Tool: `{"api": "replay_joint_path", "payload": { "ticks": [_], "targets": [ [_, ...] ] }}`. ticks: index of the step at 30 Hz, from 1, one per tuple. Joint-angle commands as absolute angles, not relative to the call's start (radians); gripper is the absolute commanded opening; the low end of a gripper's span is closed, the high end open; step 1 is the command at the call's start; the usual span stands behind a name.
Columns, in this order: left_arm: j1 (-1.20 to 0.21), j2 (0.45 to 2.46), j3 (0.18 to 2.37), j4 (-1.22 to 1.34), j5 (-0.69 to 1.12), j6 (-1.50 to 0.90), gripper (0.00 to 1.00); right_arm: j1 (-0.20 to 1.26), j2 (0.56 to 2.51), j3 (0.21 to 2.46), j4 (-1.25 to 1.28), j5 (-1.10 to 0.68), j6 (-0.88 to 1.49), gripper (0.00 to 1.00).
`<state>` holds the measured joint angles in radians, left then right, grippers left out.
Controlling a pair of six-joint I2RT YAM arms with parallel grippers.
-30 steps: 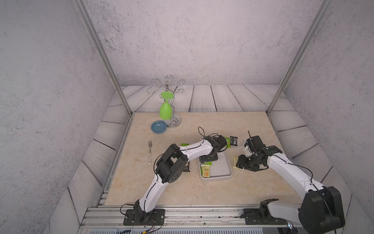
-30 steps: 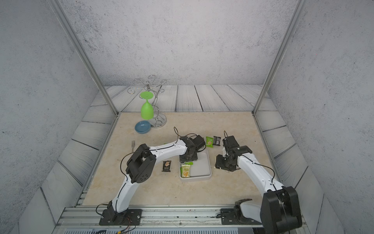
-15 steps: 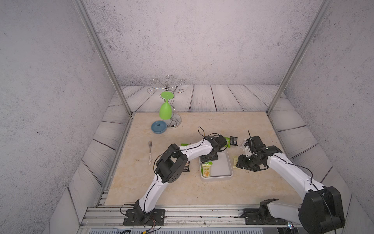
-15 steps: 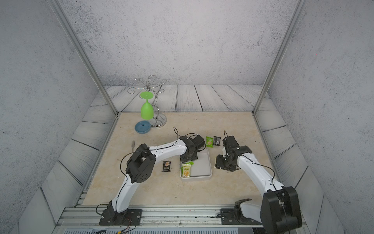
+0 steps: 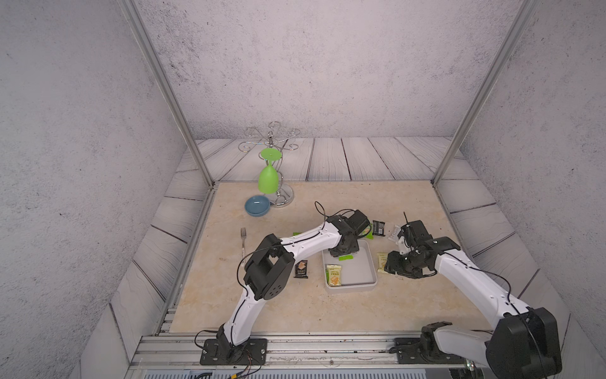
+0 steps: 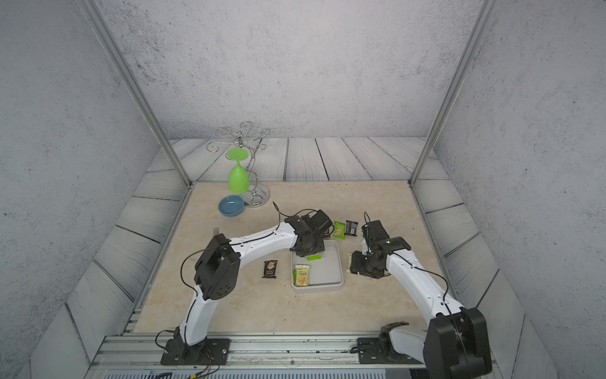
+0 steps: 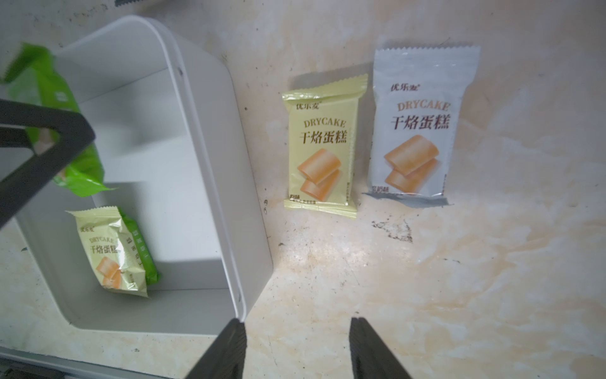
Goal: Take the cookies out of the storage box
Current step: Pick up the cookie from the storage box, then place the cookie at the center of the board.
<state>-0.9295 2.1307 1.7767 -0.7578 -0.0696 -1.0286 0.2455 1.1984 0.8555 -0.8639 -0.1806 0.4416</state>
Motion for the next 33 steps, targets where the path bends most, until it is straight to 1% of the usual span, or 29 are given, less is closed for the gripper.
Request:
{"api": "replay_joint_path", "payload": {
  "ticks": [1,8,15,20,28,33],
  "targets": [
    [-0.927,2.051,1.741,-0.74,-0.078,-1.005,0.45,0.243,1.172,0.877,-0.893,-0.169,0.463,0.56],
    [-0.923,1.902,1.608,-0.734,-0.129,-0.973,0.45,0.245,1.172,0.879,-0.862,-0.241,0.51,0.56],
    [-0.899,1.731,1.412,-0.753,-0.189,-0.96,0.45,0.264,1.193,0.884,-0.824,-0.279,0.556,0.56],
    [-0.868,1.602,1.244,-0.763,-0.212,-0.965,0.45,0.315,1.237,0.912,-0.802,-0.27,0.584,0.56],
    [-0.772,1.405,0.98,-0.775,-0.227,-0.953,0.46,0.398,1.312,0.96,-0.776,-0.241,0.622,0.56],
    [-0.727,1.346,0.863,-0.748,-0.241,-0.922,0.46,0.421,1.344,0.977,-0.779,-0.223,0.627,0.56]
  ]
}}
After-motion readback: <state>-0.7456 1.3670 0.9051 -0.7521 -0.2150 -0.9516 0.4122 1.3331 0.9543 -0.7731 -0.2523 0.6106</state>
